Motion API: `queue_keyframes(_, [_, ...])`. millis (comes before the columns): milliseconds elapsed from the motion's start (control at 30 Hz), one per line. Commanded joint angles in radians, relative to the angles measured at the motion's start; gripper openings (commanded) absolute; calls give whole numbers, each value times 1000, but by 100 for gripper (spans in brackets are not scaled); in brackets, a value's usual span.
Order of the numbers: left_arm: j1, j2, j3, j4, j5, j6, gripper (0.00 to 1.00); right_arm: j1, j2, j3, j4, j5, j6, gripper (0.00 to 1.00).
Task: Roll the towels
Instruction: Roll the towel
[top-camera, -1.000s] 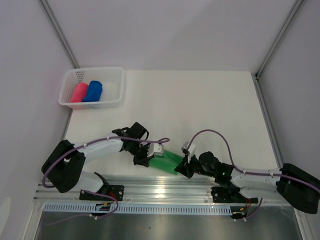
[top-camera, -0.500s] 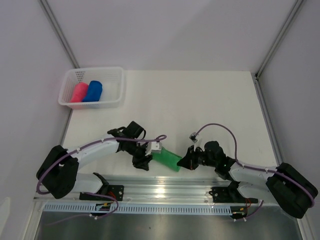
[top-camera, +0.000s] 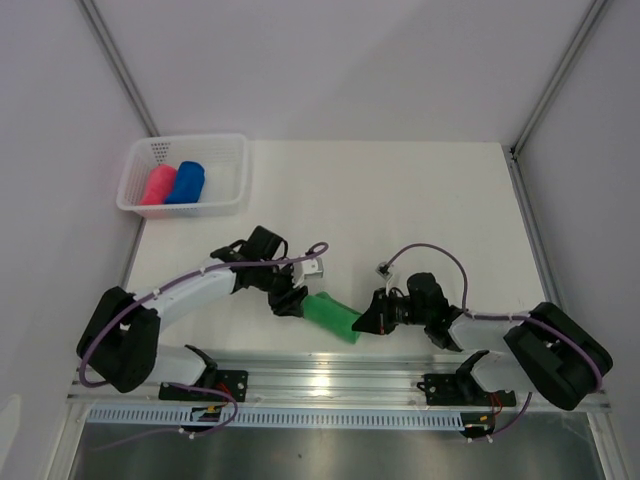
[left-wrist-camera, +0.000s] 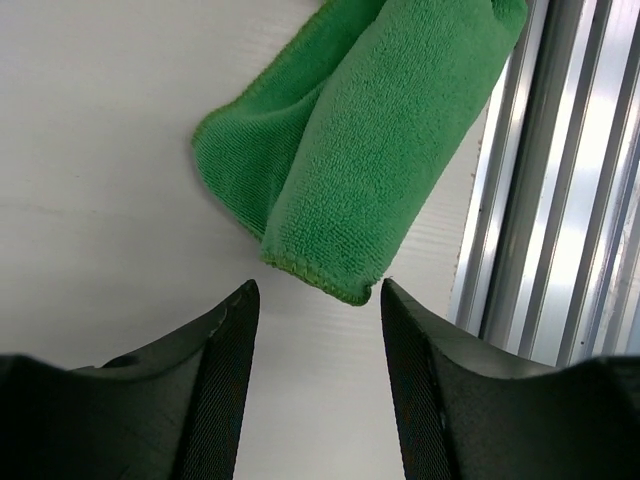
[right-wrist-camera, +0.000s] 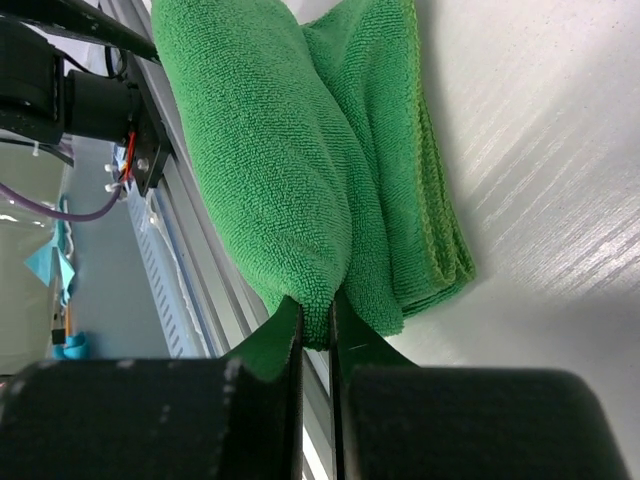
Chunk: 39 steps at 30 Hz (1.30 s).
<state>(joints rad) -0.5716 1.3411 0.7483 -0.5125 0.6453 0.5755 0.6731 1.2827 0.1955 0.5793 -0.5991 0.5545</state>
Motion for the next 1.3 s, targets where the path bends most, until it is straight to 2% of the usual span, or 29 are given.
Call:
queue_keyframes(0, [9,-2,57,25,23,-23,55,-29,61,7,-3,-1,22,0])
queue_keyframes(167, [7,-147,77,3,4,-13,55,-61,102,27,1,-24,45,0])
queue_keyframes(233, [6,-168,80,28,10,-22,60,-63,109,41,-16,-22,47,0])
queue_keyframes(333, [4,-91,115,45,-3,-39,63,-64,115,56,-45,-22,33,0])
queue_keyframes(467, [6,85,177,-14,45,-32,60,-67,119,78,-76,-15,25,0])
queue_keyframes(600, [-8,148,181,9,36,-26,60,-70,127,82,-81,-19,24,0])
queue_keyframes(700, [-8,191,198,-14,40,-22,56,-70,138,87,-90,-21,18,0])
queue_keyframes(800, [-7,245,213,-38,40,-20,47,-73,150,88,-87,-22,15,0])
queue_keyframes(900, [-7,309,244,-73,36,-25,31,-84,168,87,-85,-5,16,10])
queue_keyframes(933, [-7,326,261,-86,43,-23,22,-86,178,87,-84,-2,18,14])
queue_keyframes(1000, [-7,366,278,-113,51,-26,13,-92,181,88,-84,7,22,21])
queue_keyframes(1033, [-7,374,289,-125,44,-29,5,-90,178,88,-84,10,25,27])
queue_keyframes(1100, [-7,388,295,-130,24,-57,1,-92,165,87,-84,21,25,32])
queue_keyframes(1200, [-7,418,316,-150,-6,-84,0,-92,94,91,-134,51,12,37])
queue_keyframes(1233, [-7,424,319,-155,-10,-89,1,-90,66,94,-191,86,5,41])
queue_keyframes(1267, [-7,431,321,-156,-25,-101,1,-92,0,104,-222,106,-14,43])
